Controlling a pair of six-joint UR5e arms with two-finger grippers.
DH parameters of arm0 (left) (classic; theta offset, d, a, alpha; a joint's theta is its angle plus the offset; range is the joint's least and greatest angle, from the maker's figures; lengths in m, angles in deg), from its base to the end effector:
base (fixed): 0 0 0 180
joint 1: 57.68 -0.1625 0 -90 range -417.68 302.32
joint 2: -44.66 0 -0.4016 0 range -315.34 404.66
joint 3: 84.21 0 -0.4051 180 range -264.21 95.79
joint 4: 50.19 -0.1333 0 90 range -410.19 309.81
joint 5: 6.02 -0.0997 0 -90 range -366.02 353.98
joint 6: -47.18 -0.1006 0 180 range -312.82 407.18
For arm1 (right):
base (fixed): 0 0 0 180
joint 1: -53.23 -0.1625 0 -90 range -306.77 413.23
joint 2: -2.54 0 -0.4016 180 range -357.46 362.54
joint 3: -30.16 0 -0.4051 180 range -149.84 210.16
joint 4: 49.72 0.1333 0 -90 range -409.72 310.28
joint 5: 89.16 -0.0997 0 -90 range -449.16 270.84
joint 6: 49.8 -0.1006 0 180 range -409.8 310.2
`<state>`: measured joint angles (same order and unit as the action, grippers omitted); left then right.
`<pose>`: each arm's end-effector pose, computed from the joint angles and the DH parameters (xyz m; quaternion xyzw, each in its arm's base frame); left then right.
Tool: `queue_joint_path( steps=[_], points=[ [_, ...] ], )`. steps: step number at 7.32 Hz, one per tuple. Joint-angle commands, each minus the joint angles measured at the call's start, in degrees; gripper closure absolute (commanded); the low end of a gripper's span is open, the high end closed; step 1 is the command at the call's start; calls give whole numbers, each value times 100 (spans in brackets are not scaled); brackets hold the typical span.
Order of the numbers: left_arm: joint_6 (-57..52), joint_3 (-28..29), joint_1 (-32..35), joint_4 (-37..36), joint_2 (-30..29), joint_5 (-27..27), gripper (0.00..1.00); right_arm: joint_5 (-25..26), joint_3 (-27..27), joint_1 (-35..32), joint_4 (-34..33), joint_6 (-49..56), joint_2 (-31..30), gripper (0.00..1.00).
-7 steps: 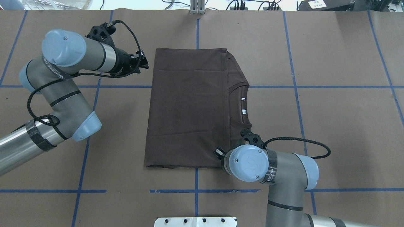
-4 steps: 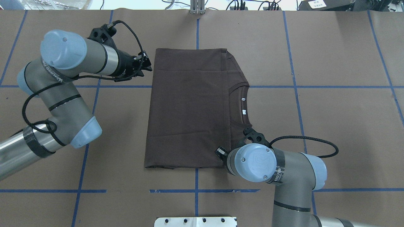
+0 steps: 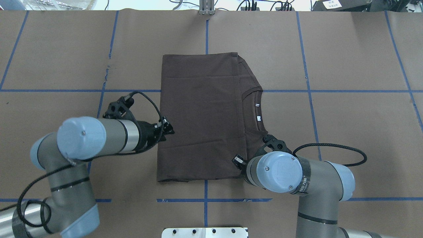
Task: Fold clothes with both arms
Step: 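Move the left gripper to the near edge and grasp both near corners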
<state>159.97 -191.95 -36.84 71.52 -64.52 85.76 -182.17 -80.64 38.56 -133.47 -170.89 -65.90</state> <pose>0.5011 -0.3301 0.2423 -0.0224 0.5634 -0.2988 0.7700 -0.5366 -0.2728 0.2547 -0.0824 -0.4038 0.3443 0.8436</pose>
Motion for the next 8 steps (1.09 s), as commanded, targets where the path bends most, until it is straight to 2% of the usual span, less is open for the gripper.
queue_joint_path(
  steps=[1,8],
  points=[
    [489,-194,-905,-357,362,-731,57,-7,-12,0,17,7,-29,100],
    [569,-195,-1153,-675,451,-732,57,-7,-65,0,8,7,-20,100]
  ],
)
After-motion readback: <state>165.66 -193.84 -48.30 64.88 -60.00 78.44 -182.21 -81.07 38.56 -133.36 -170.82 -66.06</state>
